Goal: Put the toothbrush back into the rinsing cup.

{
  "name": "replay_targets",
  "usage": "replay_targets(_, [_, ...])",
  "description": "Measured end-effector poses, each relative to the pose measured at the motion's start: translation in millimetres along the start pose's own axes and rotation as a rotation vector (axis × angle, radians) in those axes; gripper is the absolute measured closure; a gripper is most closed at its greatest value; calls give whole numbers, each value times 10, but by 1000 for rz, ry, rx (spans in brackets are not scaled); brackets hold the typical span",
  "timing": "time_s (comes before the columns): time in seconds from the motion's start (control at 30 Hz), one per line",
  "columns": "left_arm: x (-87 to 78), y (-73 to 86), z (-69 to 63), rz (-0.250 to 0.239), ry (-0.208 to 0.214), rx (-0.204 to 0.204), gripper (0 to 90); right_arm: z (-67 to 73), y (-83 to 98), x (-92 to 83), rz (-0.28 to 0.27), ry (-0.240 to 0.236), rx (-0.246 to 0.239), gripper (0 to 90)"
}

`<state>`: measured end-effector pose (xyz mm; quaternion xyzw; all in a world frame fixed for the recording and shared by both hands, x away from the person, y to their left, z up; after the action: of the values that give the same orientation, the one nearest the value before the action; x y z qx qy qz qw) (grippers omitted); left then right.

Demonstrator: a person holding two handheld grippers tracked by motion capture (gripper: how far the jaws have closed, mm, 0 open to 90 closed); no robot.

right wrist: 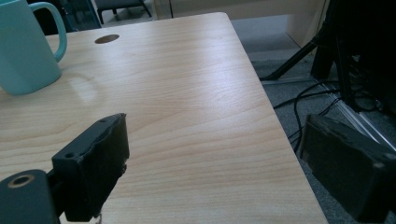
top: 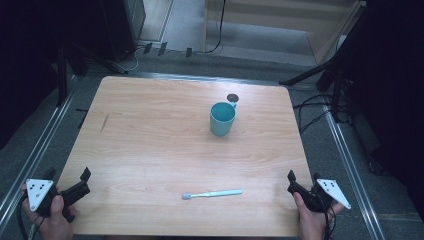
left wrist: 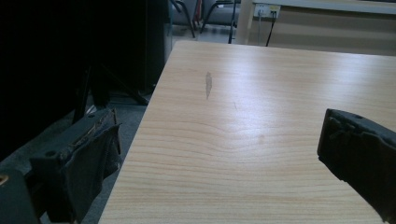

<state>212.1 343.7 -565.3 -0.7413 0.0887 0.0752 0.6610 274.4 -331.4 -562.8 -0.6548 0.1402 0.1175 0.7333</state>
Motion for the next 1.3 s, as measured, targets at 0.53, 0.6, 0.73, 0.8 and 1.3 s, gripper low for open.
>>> replay_targets(0.53, [-6,-1,26,-7,27,-40,0,263,-218,-123,24,-133,-50,314])
replay_targets(0.6, [-6,-2,27,-8,28,-42,0,351,-221,-114,52,-166,-91,342])
replay_targets(0.73, [-5,-2,22,-5,29,-33,0,545,-245,-93,97,-257,-209,406])
replay_targets(0.8, [3,-3,14,-4,29,-27,0,664,-279,-77,128,-319,-272,469])
replay_targets(1.3, [11,-4,4,-3,36,-16,0,1508,-475,-55,431,-744,-850,619])
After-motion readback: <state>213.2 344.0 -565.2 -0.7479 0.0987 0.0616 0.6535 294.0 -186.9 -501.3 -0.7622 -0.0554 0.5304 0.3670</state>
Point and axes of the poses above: each handheld gripper's, and its own axes: x roughly forward along the jaws, y roughly out of its underside, z roughly to its left, the point moved 5 cm from there along x, roughly forward along the jaws, and after that the axes turned 5 degrees about y, right-handed, at the moved point
